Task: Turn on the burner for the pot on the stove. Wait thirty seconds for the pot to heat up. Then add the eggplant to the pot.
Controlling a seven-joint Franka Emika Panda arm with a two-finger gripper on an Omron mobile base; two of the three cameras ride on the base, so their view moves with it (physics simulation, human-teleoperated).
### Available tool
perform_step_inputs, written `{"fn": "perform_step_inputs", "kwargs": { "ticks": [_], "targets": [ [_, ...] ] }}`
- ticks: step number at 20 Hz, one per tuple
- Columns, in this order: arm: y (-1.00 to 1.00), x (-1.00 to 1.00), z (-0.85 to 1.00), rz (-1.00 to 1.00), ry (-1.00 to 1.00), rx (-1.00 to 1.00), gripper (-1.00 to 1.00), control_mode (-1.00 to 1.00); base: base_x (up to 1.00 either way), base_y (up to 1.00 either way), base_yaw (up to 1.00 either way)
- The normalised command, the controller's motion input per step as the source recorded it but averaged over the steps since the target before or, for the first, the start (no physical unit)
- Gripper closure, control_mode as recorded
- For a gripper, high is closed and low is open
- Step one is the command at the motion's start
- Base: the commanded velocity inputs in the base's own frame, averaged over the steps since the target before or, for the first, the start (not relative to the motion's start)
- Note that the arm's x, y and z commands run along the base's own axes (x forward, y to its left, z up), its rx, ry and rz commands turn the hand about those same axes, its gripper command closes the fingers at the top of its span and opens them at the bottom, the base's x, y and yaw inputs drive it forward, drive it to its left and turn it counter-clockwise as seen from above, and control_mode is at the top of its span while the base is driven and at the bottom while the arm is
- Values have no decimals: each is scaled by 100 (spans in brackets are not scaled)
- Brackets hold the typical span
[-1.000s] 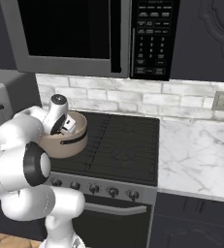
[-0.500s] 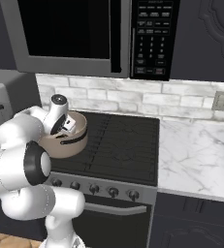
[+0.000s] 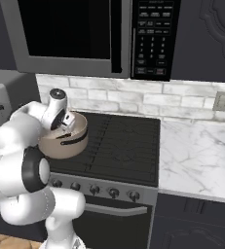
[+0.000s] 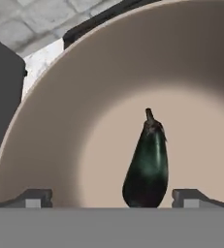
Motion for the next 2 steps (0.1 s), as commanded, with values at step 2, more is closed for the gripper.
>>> {"fn": "perform_step_inputs", "kwargs": {
  "ticks": [2],
  "targets": [
    [0,-2,40,0,-4,0,-100,-100,0,0,0]
  ]
}}
